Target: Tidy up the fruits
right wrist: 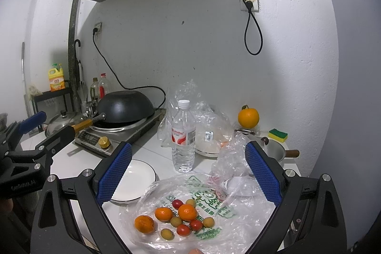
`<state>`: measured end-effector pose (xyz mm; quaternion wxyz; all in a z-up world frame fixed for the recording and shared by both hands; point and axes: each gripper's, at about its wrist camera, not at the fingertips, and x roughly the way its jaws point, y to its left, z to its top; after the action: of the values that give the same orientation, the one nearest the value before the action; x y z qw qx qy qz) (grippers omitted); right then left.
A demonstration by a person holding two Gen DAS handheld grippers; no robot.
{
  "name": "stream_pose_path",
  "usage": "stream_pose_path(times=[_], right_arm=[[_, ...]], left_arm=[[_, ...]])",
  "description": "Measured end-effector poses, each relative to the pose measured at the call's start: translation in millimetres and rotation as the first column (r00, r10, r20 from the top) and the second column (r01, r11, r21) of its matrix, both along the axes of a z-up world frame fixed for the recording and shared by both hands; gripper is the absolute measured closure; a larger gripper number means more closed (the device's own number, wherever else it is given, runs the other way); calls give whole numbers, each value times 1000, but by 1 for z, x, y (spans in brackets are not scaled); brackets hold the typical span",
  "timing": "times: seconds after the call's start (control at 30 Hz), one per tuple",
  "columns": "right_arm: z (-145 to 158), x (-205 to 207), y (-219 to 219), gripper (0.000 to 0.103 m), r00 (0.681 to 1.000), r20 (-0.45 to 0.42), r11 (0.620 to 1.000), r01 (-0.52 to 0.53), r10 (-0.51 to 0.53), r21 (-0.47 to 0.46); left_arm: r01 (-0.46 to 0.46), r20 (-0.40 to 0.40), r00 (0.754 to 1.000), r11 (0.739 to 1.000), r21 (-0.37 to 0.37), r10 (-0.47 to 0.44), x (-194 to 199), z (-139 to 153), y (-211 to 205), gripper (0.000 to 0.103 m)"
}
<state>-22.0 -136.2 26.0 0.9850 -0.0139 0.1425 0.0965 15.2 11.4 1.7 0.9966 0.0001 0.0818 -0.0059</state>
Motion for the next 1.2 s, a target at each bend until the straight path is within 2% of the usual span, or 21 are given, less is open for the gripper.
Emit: stream_pose_path(times=[0.3, 0.47, 0.57, 0.6, 0.67, 0.77, 0.8, 0.83, 0.87, 0.9, 0.97, 1.1, 1.2], right_arm=[[-25, 8, -21, 5, 998, -64, 1000, 22, -23, -18], [-45, 12, -42, 6, 991, -118, 998, 59, -61, -23], [-58, 17, -49, 7, 986, -153, 997, 64, -70, -44], [-62, 18, -50, 8, 984, -164, 997, 62, -70, -50], [-72, 22, -52, 19, 979, -194, 997, 54, -65, -62], [-86, 27, -52, 23, 970, -237, 997, 40, -55, -66], [-91, 28, -53, 24, 968, -247, 997, 33, -49, -67], [-94, 30, -52, 27, 966, -255, 997, 27, -44, -68], [-99, 31, -52, 34, 963, -267, 997, 20, -38, -69], [-101, 33, -51, 37, 960, -278, 998, 17, -35, -68], [-108, 37, -52, 40, 953, -300, 998, 12, -30, -60], [-120, 44, -51, 42, 943, -333, 999, 1, -19, -53], [-127, 50, -51, 48, 937, -349, 999, -5, -12, -49]], left_arm=[[44, -111, 993, 997, 65, -37, 19, -27, -21, 1], [121, -199, 974, 991, 62, -106, 35, -52, -35, 2], [154, -234, 964, 984, 95, -128, 40, -65, -48, 2], [167, -249, 959, 980, 109, -136, 43, -69, -53, 2], [190, -264, 953, 973, 128, -151, 44, -76, -60, 2], [224, -289, 941, 966, 132, -178, 48, -86, -67, 3], [239, -297, 935, 964, 117, -195, 49, -89, -67, 6], [259, -310, 925, 961, 98, -218, 50, -93, -66, 14], [278, -332, 913, 957, 84, -236, 51, -96, -66, 19], [285, -355, 903, 955, 77, -241, 54, -101, -66, 21], [286, -392, 890, 955, 81, -234, 57, -110, -67, 33], [316, -463, 851, 946, 70, -250, 64, -127, -71, 38], [321, -494, 834, 944, 71, -246, 68, -136, -73, 38]])
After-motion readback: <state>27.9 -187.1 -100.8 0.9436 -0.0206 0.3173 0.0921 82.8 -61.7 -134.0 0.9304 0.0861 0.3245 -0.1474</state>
